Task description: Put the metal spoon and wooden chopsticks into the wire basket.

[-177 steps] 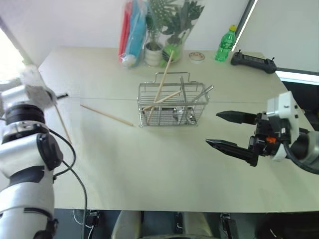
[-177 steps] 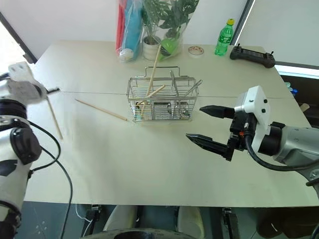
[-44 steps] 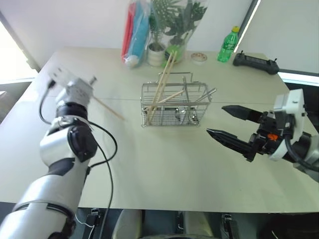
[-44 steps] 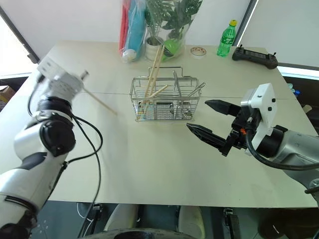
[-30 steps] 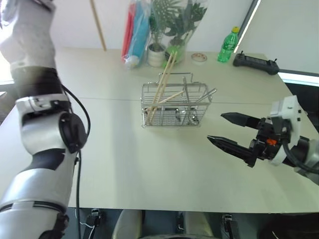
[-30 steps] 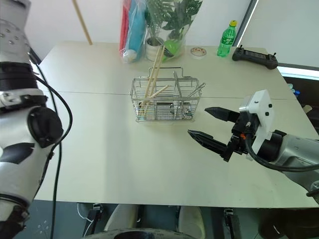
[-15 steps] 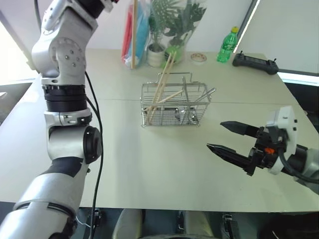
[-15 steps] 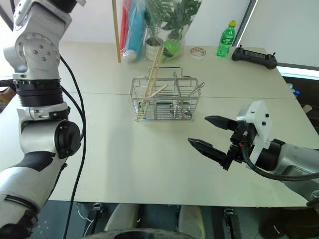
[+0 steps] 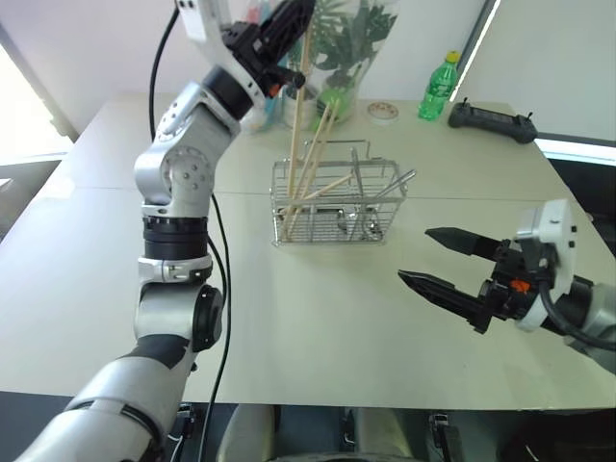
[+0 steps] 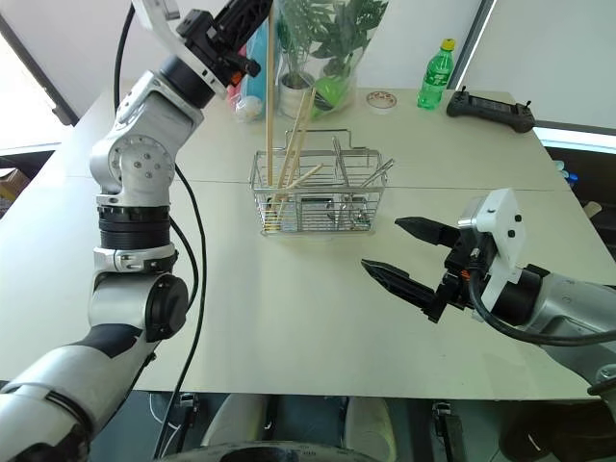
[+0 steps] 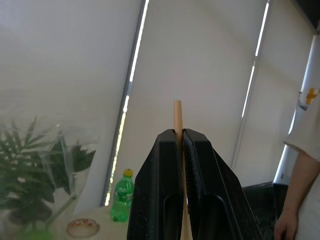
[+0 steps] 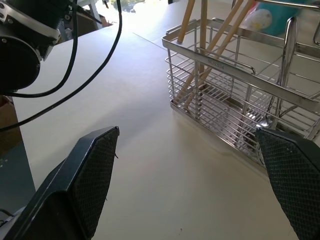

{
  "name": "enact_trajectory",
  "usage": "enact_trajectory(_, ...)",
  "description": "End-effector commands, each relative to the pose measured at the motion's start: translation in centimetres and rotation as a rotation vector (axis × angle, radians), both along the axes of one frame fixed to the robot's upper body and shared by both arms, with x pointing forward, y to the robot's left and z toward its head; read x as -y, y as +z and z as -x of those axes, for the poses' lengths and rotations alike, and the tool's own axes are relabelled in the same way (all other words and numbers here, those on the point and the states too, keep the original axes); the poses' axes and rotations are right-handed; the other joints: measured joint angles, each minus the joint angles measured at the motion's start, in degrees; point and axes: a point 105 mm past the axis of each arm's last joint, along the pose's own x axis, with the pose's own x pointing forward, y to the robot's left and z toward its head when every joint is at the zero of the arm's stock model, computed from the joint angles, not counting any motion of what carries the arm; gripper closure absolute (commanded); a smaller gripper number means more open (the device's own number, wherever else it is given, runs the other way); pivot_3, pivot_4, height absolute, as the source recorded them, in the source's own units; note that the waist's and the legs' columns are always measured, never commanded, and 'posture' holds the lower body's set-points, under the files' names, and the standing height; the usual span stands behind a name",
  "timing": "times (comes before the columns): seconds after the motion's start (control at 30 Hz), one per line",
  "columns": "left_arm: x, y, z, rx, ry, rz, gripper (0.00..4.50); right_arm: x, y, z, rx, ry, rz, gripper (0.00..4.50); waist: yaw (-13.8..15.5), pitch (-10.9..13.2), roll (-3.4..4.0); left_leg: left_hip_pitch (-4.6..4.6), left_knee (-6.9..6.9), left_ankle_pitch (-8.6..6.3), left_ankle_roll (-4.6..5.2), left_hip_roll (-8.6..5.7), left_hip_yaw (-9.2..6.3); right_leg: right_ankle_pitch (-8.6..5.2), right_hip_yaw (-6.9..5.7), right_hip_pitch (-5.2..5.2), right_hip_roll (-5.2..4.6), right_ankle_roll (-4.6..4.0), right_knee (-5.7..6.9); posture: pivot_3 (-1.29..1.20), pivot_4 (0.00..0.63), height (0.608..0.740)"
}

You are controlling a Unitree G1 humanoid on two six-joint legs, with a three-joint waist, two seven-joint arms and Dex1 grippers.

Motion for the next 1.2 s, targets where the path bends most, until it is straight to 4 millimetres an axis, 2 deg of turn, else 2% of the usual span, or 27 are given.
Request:
enact_trajectory(0.03, 0.5, 0.9, 1.2, 0.067, -0.013, -0.004, 3.49, -0.1, 0.9, 0.0, 0.052, 0.001, -0.012, 0.0, 0.07, 0.0, 0.0, 0.0, 0.01, 0.0, 0.0, 0.0, 0.0, 0.0, 0.0, 0.0, 0.0, -0.01, 0.0, 0.0, 0.15, 0.701)
enact_trajectory(0.23, 0.4, 1.2, 1.4, 0.08, -0.007, -0.005, 0.43, -0.1, 1.0, 0.0, 0.051, 0.0, -0.016, 0.0, 0.03, 0.0, 0.0, -0.01, 0.01, 0.0, 0.0, 0.0, -0.01, -0.01, 0.0, 0.0, 0.0, -0.03, 0.01, 0.0, 0.15, 0.701)
enact_trajectory(0.27, 0.4, 1.2, 1.6, 0.078, -0.018, -0.009, 0.03, -0.1, 0.9, 0.0, 0.05, 0.0, -0.016, 0.0, 0.03, 0.0, 0.0, -0.01, 0.01, 0.0, 0.01, 0.0, -0.01, -0.01, 0.0, 0.0, 0.0, -0.03, 0.01, 0.0, 0.15, 0.701)
enact_trajectory(0.43, -0.2, 1.9, 2.3, 0.065, -0.061, -0.037, 0.03, 0.1, 0.7, -0.1, 0.043, 0.003, -0.011, 0.0, -0.08, 0.0, 0.0, 0.0, 0.01, -0.01, 0.01, 0.0, 0.0, -0.01, 0.0, 0.0, 0.0, -0.03, 0.0, 0.0, 0.15, 0.701)
enact_trajectory(0.57, -2.7, 1.7, 3.7, 0.082, -0.096, -0.179, 0.03, 0.3, 0.9, -0.3, 0.047, 0.009, 0.005, 0.0, -0.4, 0.01, 0.05, 0.02, -0.04, -0.01, 0.01, 0.01, -0.01, -0.01, 0.0, -0.06, 0.02, -0.03, 0.05, 0.0, 0.15, 0.701)
enact_trajectory(0.7, -7.1, -0.5, 5.2, 0.067, -0.087, -0.468, 0.03, 0.4, 1.1, -0.3, 0.058, 0.024, 0.025, 0.0, -1.45, -0.02, 0.19, 0.04, -0.15, -0.01, 0.01, 0.03, 0.0, -0.1, 0.03, -0.13, 0.06, -0.19, 0.08, 0.0, 0.15, 0.701)
enact_trajectory(0.83, -12.1, -3.9, 8.2, -0.033, -0.133, -0.797, 0.03, 0.8, 0.9, -0.5, 0.055, 0.023, 0.034, 0.0, -1.71, 0.03, 0.21, 0.03, -0.17, -0.01, 0.02, 0.03, 0.03, -0.14, 0.07, -0.15, 0.06, -0.25, 0.05, 0.0, 0.15, 0.701)
enact_trajectory(0.9, -13.8, -5.0, 9.6, -0.111, -0.146, -0.906, 0.03, 0.9, 0.8, -0.5, 0.052, 0.028, 0.044, 0.0, -1.6, 0.05, 0.21, -0.03, -0.16, -0.02, 0.02, 0.07, 0.05, -0.15, 0.08, -0.21, 0.05, -0.32, 0.0, 0.0, 0.15, 0.701)
enact_trajectory(1.0, -14.7, -6.4, 10.8, -0.154, -0.153, -1.014, 0.03, 1.1, 0.9, -0.8, 0.053, 0.039, 0.054, 0.0, -1.1, 0.08, 0.27, -0.05, -0.14, -0.03, 0.01, 0.07, 0.06, -0.21, 0.08, -0.2, -0.04, -0.41, -0.06, 0.0, 0.15, 0.701)
enact_trajectory(1.2, -14.2, -7.3, 11.4, -0.157, -0.157, -1.009, 0.03, 1.0, 1.3, -1.4, 0.061, 0.062, 0.065, 0.0, -0.02, 0.11, 0.33, -0.05, -0.13, -0.04, -0.01, 0.15, 0.18, -0.21, 0.06, -0.24, -0.1, -0.4, -0.12, 0.0, 0.15, 0.701)
